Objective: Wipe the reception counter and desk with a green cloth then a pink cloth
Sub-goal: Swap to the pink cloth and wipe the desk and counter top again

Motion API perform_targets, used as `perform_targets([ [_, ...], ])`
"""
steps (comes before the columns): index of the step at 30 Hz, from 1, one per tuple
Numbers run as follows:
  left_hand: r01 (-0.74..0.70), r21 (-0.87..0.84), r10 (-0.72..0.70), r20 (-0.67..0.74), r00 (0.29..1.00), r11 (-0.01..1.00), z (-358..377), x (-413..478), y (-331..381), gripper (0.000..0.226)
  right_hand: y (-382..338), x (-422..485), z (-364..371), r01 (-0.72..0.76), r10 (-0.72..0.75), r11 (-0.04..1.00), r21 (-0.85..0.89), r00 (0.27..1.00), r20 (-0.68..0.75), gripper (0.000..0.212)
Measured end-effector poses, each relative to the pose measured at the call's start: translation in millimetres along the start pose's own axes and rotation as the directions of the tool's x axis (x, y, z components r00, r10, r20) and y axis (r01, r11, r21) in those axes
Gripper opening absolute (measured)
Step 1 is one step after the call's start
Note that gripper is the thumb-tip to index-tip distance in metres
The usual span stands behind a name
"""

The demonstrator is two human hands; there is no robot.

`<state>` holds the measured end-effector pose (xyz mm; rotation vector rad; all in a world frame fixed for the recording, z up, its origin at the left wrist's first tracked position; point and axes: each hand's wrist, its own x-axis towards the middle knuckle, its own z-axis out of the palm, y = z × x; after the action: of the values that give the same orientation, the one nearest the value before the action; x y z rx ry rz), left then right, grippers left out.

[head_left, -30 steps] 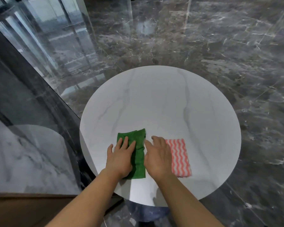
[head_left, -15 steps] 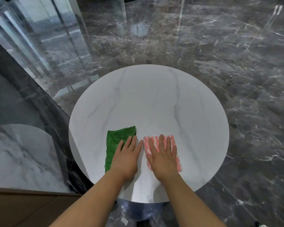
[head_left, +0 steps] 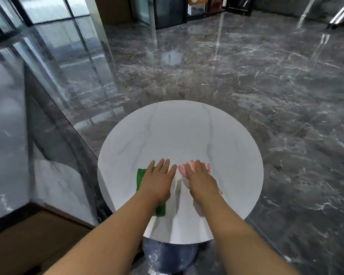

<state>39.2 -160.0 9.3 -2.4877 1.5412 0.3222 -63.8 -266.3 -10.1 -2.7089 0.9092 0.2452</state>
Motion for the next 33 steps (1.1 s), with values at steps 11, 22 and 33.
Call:
perform_targets([
  [11,0.090,0.091,-0.078,-0.134,0.988,0.992,-123.6,-45.8,-17.9,0.063,-44.9,-36.9,-134.6,0.081,-0.099,0.989,-0.127,0.985,-0.143,0.074],
  [22,0.350,0.099,-0.261,-0.490,0.832,0.932,-208.1,-126.4,-80.8,0.014,-132.5,-56.1,-215.8,0.284,-0.324,0.944,-0.166,0.894,-0.309,0.054],
  [33,0.555,-0.020,-0.490,-0.498,0.716,0.831,-204.7,-226.9,-197.0,0.016,-271.7,-85.8,-245.7,0.452,-0.531,0.844,-0.288,0.777,-0.339,0.053],
])
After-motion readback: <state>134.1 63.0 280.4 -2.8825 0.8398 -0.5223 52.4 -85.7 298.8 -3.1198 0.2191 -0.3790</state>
